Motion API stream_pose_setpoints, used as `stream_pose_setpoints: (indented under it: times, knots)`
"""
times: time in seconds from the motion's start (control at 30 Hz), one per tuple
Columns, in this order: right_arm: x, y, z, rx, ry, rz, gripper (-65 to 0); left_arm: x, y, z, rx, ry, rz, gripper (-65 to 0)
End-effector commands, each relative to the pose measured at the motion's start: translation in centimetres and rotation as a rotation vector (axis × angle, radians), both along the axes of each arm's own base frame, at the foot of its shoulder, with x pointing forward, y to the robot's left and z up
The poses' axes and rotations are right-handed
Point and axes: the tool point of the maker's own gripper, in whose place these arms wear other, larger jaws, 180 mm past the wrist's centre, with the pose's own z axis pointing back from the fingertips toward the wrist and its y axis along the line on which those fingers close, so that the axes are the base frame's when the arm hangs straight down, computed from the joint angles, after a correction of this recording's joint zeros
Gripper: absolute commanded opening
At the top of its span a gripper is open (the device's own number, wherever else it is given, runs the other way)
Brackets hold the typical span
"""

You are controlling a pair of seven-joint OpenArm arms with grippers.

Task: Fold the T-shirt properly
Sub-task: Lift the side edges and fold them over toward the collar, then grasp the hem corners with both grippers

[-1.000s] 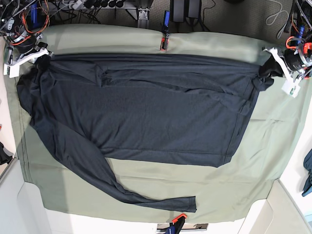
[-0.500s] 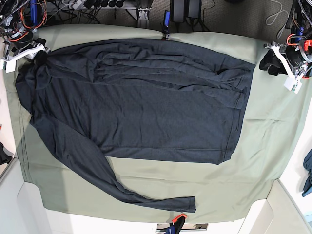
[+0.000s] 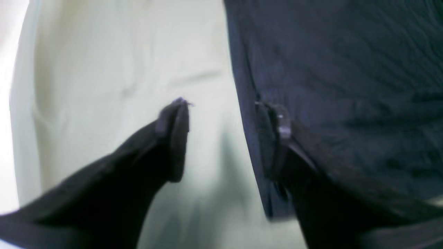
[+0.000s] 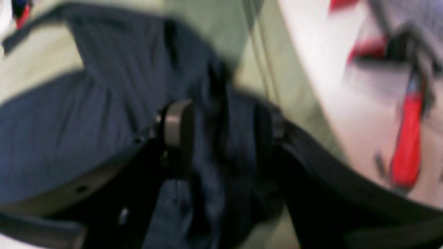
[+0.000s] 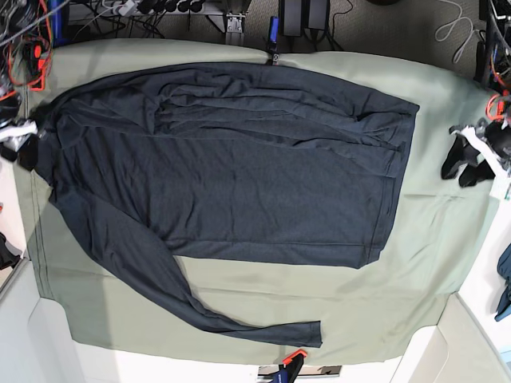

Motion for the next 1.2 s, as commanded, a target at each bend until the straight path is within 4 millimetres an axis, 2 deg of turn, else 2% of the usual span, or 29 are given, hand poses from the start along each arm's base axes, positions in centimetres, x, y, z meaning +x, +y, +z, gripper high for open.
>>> stream_pose_setpoints:
  times: [0.0, 0.1, 0.2, 0.3, 0.37, 0.5, 0.63, 0.83, 1.17]
  knots:
    - [1.7, -0.5, 1.7, -0.012, -0.061, -0.003, -36.7, 1.5, 0.2, 1.3, 0.018, -0.049, -0.006, -28.5]
    - [5.2, -0.9, 1.6, 0.0, -0.07, -0.005, -36.7, 4.4, -0.8, 0.6, 0.036, -0.059, -0.03, -28.4]
    - [8.7, -1.4, 0.1, 0.012, -0.023, -0.014, -36.7, 7.5, -1.6, -0.7, 0.023, -0.033, -0.048, -28.4]
    - [11.0, -1.8, -1.9, 0.003, 0.044, -0.002, -36.7, 10.2, -1.2, -2.0, 0.015, -0.011, -0.034, -28.4]
    - [11.9, -1.8, -3.5, 0.005, 0.089, 0.004, -36.7, 11.9, -0.1, -2.5, 0.003, -0.003, 0.015, -28.5]
    - [12.3, -0.5, -6.4, 0.042, 0.175, 0.039, -36.7, 14.9, 1.4, -3.4, -0.029, 0.025, 0.089, -28.5]
    - [12.0, 0.5, -8.0, 0.051, 0.212, 0.062, -36.7, 16.9, 1.8, -4.6, -0.069, 0.052, 0.152, -28.5]
    - [12.1, 0.5, -7.9, 0.051, 0.208, 0.062, -36.7, 17.9, -1.5, -6.8, -0.17, 0.111, 0.16, -28.5]
    - [12.2, 0.5, -7.8, 0.055, 0.2, 0.061, -36.7, 19.0, -7.0, -7.7, -0.242, 0.11, 0.087, -28.5]
